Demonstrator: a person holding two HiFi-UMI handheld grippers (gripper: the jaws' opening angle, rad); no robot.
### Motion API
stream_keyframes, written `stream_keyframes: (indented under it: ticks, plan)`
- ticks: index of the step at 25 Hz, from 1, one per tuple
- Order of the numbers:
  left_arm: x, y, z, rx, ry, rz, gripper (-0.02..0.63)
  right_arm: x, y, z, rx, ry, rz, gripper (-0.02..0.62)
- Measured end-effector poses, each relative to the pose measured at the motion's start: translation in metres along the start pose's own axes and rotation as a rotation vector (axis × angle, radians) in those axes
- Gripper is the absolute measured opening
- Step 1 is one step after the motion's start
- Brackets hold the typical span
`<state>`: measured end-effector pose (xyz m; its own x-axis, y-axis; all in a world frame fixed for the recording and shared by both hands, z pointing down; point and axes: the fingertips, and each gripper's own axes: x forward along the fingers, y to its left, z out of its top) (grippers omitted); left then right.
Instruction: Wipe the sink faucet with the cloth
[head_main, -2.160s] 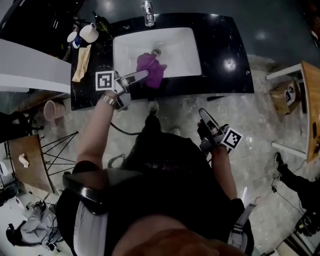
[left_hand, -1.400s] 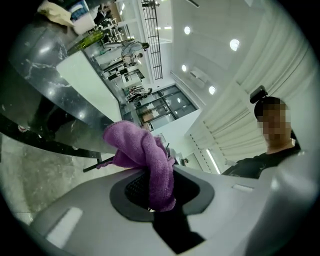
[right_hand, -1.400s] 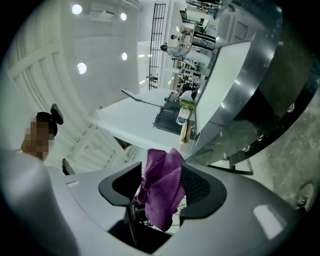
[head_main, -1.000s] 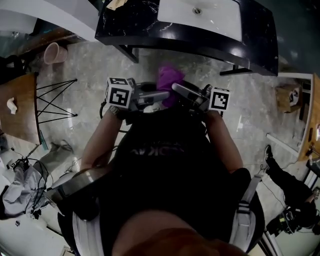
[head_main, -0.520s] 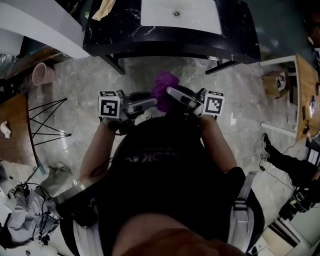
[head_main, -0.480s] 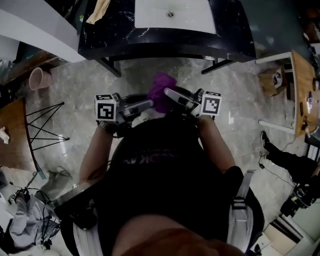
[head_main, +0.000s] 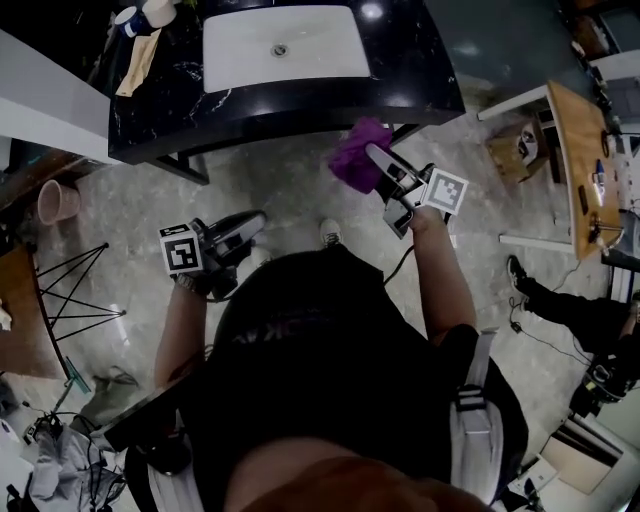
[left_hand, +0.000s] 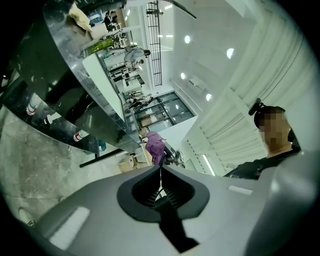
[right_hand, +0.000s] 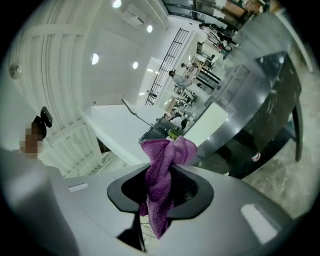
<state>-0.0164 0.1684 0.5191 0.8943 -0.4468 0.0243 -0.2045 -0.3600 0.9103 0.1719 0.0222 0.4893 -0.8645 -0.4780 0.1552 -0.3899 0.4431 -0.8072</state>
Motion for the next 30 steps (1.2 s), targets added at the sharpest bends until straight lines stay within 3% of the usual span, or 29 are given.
stream_keyframes:
  ticks: [3,6,12,17,23,26,30]
  plan:
    - [0.026,0.007,-0.005,-0.01,-0.038,0.0,0.002,-0.018,-0.045,0.068,-0.099,-0.002,-0.061,0.117]
    - [0.058,-0.01,-0.006,-0.046,-0.071,0.001,0.002,-0.037,-0.115,0.108,0.052,0.031,-0.277,0.117]
    - [0.084,-0.003,-0.017,-0.068,-0.153,0.087,0.002,-0.013,-0.209,0.179,-0.019,0.168,-0.35,0.117]
    - [0.094,0.008,-0.032,-0.095,-0.215,0.152,0.002,0.009,-0.266,0.198,-0.093,0.313,-0.454,0.117]
    - [0.09,0.012,-0.036,-0.092,-0.256,0.223,0.002,0.018,-0.299,0.199,-0.189,0.417,-0.57,0.117]
    - [0.088,0.013,-0.034,-0.095,-0.254,0.221,0.002,0.018,-0.304,0.197,-0.182,0.409,-0.584,0.134]
    - [0.089,0.011,-0.026,-0.083,-0.216,0.197,0.002,0.01,-0.3,0.205,-0.176,0.338,-0.604,0.227]
